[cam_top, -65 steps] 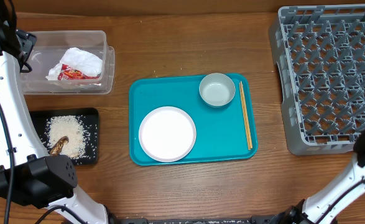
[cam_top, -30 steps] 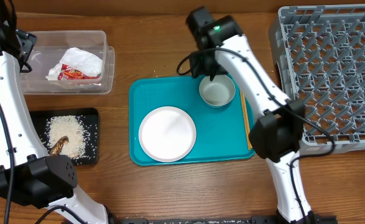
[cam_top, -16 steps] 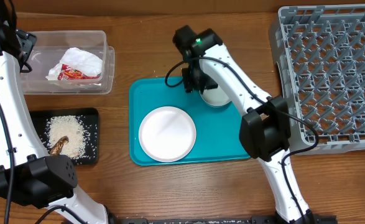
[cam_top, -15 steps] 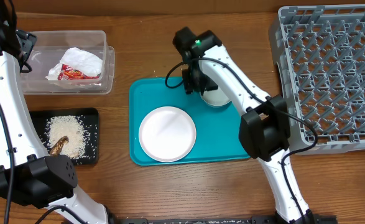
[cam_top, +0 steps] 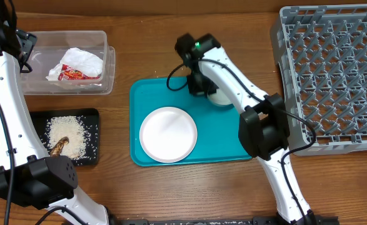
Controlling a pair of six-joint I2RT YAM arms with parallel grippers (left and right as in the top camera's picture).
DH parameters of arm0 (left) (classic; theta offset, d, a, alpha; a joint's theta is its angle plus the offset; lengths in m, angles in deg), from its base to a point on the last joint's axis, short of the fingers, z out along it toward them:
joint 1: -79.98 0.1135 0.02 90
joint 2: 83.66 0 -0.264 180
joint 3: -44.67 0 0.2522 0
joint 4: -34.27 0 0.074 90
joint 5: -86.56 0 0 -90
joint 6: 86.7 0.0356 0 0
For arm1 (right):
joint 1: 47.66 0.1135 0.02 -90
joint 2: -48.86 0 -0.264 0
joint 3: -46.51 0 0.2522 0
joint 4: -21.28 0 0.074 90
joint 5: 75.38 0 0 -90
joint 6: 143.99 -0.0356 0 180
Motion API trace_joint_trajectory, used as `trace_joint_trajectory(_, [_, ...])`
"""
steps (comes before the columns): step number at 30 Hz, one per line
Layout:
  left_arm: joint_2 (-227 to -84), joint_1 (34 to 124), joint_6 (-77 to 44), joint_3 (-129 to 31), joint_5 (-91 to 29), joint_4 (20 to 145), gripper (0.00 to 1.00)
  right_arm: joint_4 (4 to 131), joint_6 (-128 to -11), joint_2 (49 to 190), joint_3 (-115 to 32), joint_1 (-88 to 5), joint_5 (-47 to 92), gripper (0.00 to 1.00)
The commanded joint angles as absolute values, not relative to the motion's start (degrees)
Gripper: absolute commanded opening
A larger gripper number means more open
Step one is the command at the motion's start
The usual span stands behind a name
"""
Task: Sort waste into correct bins and load items into the dishwasher
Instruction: 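Lift the grey bowl and carry it right to the dish rack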
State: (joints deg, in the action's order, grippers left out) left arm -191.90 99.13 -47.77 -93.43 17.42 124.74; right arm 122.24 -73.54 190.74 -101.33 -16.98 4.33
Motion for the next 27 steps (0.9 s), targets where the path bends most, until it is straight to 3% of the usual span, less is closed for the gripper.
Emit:
trace_joint_trajectory(1, [-192.1,99.0,-47.7,-93.6,18.5,124.7,1.00,124.0,-73.0,189.0,-110.3,-18.3,0.4,0.04])
trace_joint_trajectory(11, [-192.1,99.0,-47.7,-93.6,18.5,124.7,1.00,128.9,-70.3,187.5,-133.5,-28.7,0.5,0.04])
trace_joint_trajectory(17, [-192.1,99.0,-47.7,-93.6,18.5,124.7,1.00,118.5,-68.5,187.5,-138.1,-44.5,1.9,0.04])
trace_joint_trajectory(27, [-192.1,99.0,-47.7,-93.6,18.5,124.7,1.00,95.8,-70.7,190.3,-136.6,-72.0,38.0,0.04])
